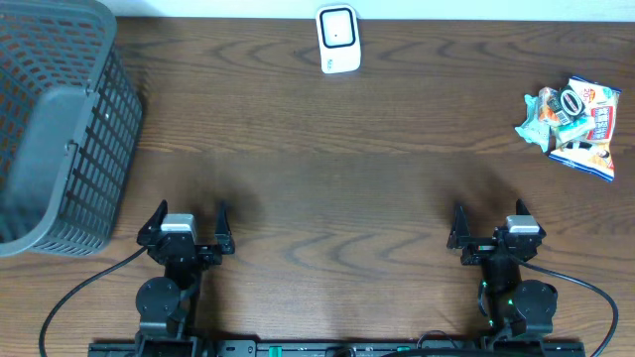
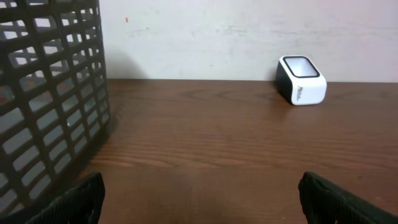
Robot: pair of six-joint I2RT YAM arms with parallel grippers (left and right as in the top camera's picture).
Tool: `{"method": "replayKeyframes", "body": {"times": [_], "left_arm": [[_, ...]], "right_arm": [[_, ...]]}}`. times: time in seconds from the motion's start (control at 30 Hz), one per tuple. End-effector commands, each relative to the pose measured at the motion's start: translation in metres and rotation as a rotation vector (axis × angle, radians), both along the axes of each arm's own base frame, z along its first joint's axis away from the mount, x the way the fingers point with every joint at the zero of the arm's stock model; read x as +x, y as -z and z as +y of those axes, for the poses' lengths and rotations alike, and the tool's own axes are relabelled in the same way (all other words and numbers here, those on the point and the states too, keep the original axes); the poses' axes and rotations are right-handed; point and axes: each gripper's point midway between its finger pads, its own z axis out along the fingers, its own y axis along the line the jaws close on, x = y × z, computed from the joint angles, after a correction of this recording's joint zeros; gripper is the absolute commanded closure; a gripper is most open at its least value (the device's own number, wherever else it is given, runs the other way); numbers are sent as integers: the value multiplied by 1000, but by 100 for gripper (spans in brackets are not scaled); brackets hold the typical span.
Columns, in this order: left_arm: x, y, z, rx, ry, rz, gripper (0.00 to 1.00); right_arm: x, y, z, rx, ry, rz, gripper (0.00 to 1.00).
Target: Scan the item barcode
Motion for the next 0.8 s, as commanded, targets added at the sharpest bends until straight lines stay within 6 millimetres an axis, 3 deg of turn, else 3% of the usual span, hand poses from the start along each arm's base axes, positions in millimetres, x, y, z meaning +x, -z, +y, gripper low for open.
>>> {"method": "replayKeyframes", "body": {"times": [0.0,0.77], "left_arm": [[-1,17,6,33,-29,51,2],[-1,17,7,23,-37,53,2]], "right_arm": [[0,1,1,-11,-5,0,1],[0,1,1,-11,-5,0,1]]}}
